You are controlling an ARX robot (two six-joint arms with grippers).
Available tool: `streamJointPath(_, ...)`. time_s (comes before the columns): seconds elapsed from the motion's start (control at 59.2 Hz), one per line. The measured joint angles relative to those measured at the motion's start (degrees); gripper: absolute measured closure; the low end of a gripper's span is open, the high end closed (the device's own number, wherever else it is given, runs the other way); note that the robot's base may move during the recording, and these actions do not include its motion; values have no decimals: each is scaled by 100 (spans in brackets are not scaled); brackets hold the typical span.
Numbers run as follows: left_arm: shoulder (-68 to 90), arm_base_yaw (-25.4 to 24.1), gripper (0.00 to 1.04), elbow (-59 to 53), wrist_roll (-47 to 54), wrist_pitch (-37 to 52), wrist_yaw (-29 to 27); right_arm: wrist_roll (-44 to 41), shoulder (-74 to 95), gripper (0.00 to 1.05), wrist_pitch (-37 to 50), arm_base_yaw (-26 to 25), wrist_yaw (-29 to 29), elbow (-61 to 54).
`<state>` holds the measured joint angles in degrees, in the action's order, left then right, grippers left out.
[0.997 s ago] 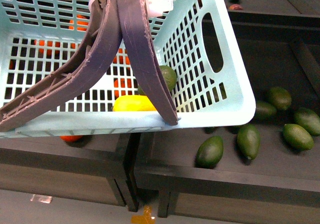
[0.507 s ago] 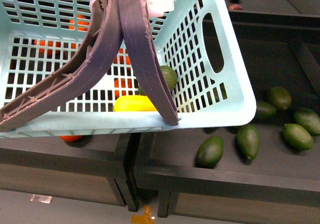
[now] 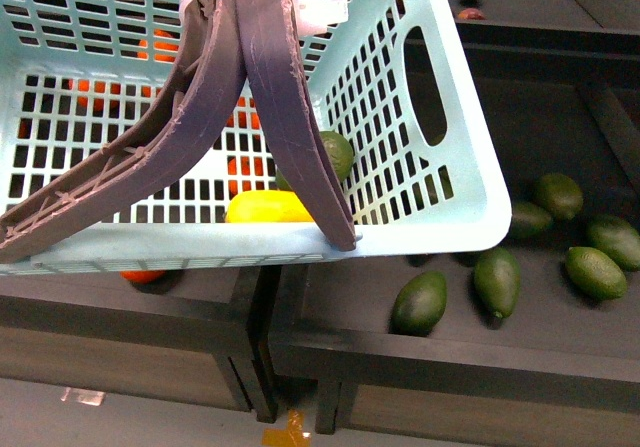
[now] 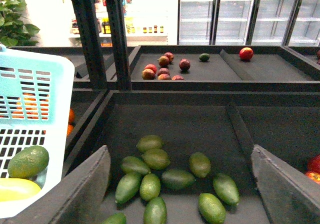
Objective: Pick mango and avocado into basket
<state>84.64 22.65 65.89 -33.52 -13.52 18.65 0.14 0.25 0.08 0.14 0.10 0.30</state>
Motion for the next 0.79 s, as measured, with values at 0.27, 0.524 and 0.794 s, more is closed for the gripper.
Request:
streamJointPath(0.27,0,66,88,0,-39,0,127,4,0,8,-20,0,7,0)
streamJointPath(0.524,0,31,88,0,0,-4,-15,0,0,8,-24,0,2,0)
streamJointPath(0.794,0,4,88,0,4,-7,-2,4,7,8,-20,0,2,2)
